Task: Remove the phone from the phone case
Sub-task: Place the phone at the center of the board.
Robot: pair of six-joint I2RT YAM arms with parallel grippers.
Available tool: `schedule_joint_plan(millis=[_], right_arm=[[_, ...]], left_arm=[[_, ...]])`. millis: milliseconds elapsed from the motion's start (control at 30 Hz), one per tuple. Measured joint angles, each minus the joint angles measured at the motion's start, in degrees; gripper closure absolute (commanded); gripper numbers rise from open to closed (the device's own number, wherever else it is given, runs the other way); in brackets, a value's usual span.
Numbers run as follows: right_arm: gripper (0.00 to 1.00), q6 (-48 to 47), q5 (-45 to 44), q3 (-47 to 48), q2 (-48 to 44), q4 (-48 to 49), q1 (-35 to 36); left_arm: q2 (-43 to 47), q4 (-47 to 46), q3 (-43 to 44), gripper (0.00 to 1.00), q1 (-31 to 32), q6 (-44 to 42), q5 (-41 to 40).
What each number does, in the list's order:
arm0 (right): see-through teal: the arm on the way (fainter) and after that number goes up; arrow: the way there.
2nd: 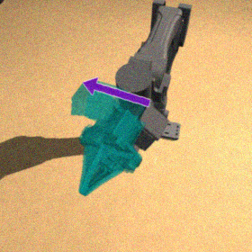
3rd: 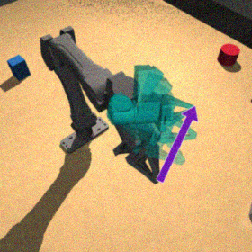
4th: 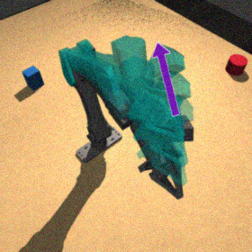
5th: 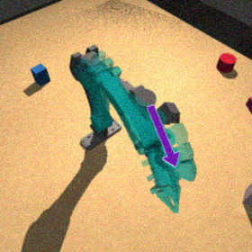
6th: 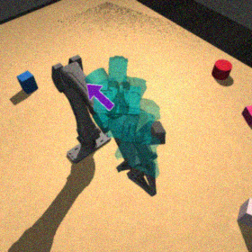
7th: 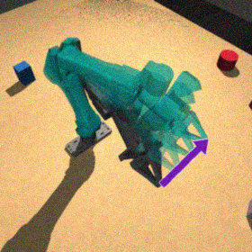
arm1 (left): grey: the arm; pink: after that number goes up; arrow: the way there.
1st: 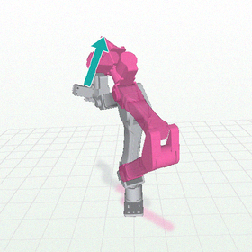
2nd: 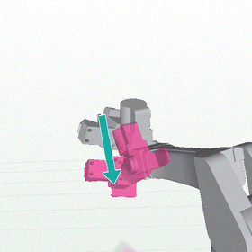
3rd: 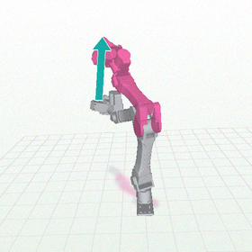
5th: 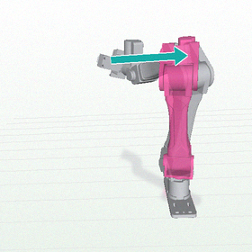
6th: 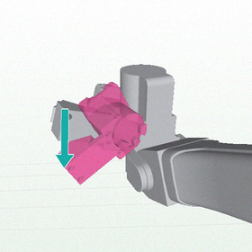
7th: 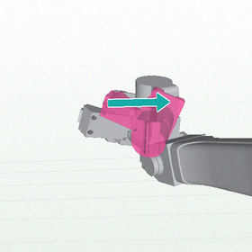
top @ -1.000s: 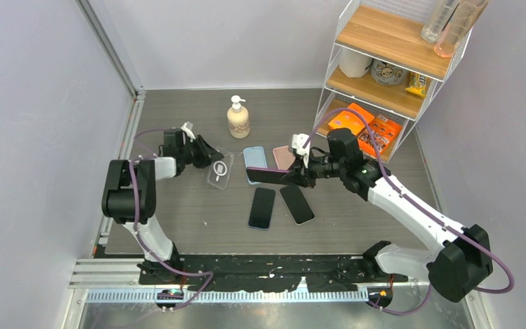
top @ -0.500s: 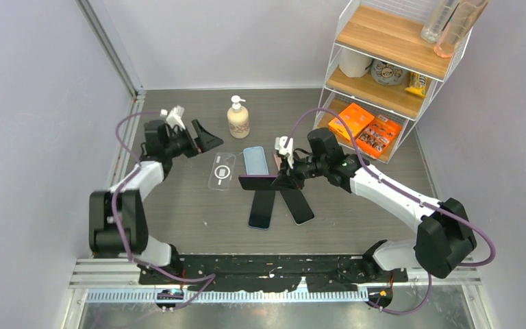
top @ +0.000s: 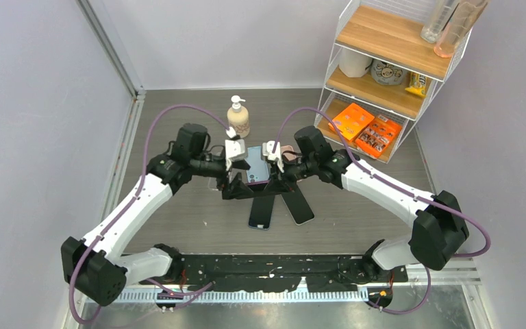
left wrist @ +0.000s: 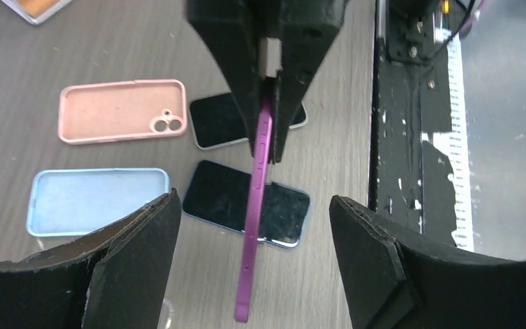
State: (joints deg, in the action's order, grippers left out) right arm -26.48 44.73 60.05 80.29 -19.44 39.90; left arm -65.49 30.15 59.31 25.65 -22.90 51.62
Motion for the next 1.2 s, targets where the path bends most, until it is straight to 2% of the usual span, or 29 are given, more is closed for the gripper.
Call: schedule_joint_plan(millis=[133, 267, 300, 367, 400, 467, 500, 533, 567, 633, 733, 967, 1200], right_arm=[[0.95, -0.2, 1.1, 0.0, -0.1, -0.6, 0.1], [0.95, -0.3, 1.8, 0.0, -0.3, -0.8, 0.1], [0.95, -0.3, 1.9, 0.0, -0.4, -0.8, 0.1], [0.93, -0.1, 1.9, -0.2, -1.0, -1.5, -0.4], [0.9, 0.0, 1.8, -0.3, -1.2, -1.8, -0.8], [0.73, 0.0, 1.4, -0.5, -1.7, -2.2, -1.4], [0.54, 0.1, 1.3, -0.7, -1.9, -2.4, -1.5], [0.46, 0.3, 1.2, -1.0, -2.1, -2.2, -1.5], [0.33, 0.9, 1.2, -1.1, -2.2, -1.8, -1.5], [0.2, 1.6, 1.0, -2.2, -3.3, 0.5, -1.5], [0.12, 3.5, 0.6, -4.8, -6.1, 4.1, -2.4], [0.07, 7.6, 0.4, -7.3, -8.3, 9.4, -4.4], [0.03, 9.8, 0.2, -7.3, -4.6, 12.7, -4.4]], left_arm=[[-1.5, 3.5, -0.2, 0.25, 4.6, -4.4, -3.9], [-4.8, 4.0, -0.2, 0.45, 7.2, -6.1, -5.7], [-6.2, 4.1, -0.1, 0.55, 7.7, -6.2, -5.9], [-8.5, 4.5, 0.5, 0.98, 8.1, -6.4, -5.4], [-9.6, 4.6, 1.0, 1.0, 8.1, -6.2, -5.3], [-11.4, 4.7, 1.7, 1.0, 8.1, -6.5, -4.4], [-11.7, 4.6, 1.7, 1.0, 8.1, -6.3, -3.9], [-11.9, 4.5, 1.7, 1.0, 7.9, -5.7, -3.6], [-11.9, 4.1, 1.3, 1.0, 7.4, -4.6, -3.6], [-11.6, 2.2, -0.9, 1.0, 5.9, -1.3, -3.4], [-10.2, -0.4, -6.3, 1.0, 0.8, 5.1, -3.2], [-10.8, -1.1, -12.5, 1.0, -12.7, 21.2, -7.3], [-12.2, 0.1, -17.6, 1.0, -18.2, 25.8, -9.0]])
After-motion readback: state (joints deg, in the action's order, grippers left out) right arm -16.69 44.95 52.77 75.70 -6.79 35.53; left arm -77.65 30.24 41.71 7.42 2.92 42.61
